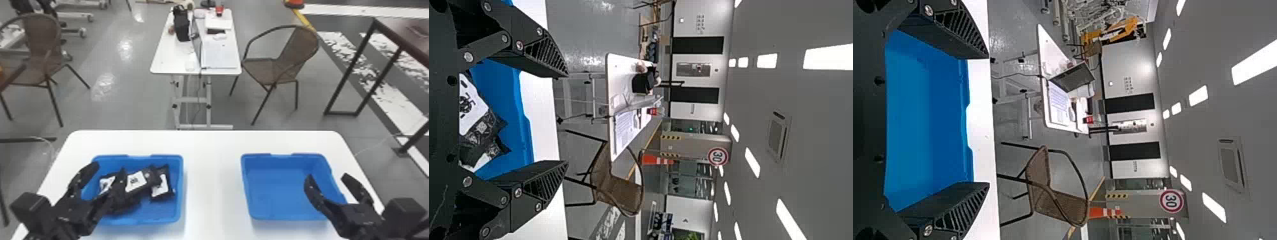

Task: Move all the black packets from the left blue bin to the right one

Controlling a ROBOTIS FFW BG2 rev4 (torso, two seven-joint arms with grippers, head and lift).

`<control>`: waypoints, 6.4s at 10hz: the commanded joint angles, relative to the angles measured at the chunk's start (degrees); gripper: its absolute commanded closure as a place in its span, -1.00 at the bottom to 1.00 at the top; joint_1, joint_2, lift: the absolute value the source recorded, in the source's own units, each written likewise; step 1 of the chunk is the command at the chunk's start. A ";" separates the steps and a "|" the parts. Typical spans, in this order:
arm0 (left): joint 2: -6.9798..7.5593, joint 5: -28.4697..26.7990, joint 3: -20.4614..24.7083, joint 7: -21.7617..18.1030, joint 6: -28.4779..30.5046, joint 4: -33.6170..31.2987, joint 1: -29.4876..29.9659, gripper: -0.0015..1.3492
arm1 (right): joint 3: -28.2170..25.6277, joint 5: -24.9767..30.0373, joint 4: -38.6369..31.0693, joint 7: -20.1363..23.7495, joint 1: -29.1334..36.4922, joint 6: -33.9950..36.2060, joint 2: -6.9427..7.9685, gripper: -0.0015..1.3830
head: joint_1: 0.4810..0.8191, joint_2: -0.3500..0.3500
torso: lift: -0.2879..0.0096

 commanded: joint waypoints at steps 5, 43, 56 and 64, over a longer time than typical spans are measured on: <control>-0.15 0.35 0.11 0.00 -0.15 0.18 -0.25 -0.34 | 0.31 0.09 0.45 0.70 -0.70 0.67 0.05 -0.84 | 0.27 -0.14 | 0.94; -0.15 -26.98 1.17 -23.29 20.76 6.59 -20.64 0.81 | 3.30 -4.74 6.43 8.35 -6.24 2.87 0.05 -0.84 | 0.27 0.01 | 0.94; 0.00 -6.42 -22.56 -27.95 -2.53 43.42 -41.38 0.80 | 18.06 -11.16 14.96 14.68 -21.97 3.75 -2.64 -0.83 | 0.27 -0.33 | 0.94; -0.15 -3.78 -25.46 -27.87 -2.44 43.42 -42.44 0.80 | 18.76 -12.48 20.76 13.53 -25.40 3.84 -1.76 0.67 | 0.27 -0.36 | 0.94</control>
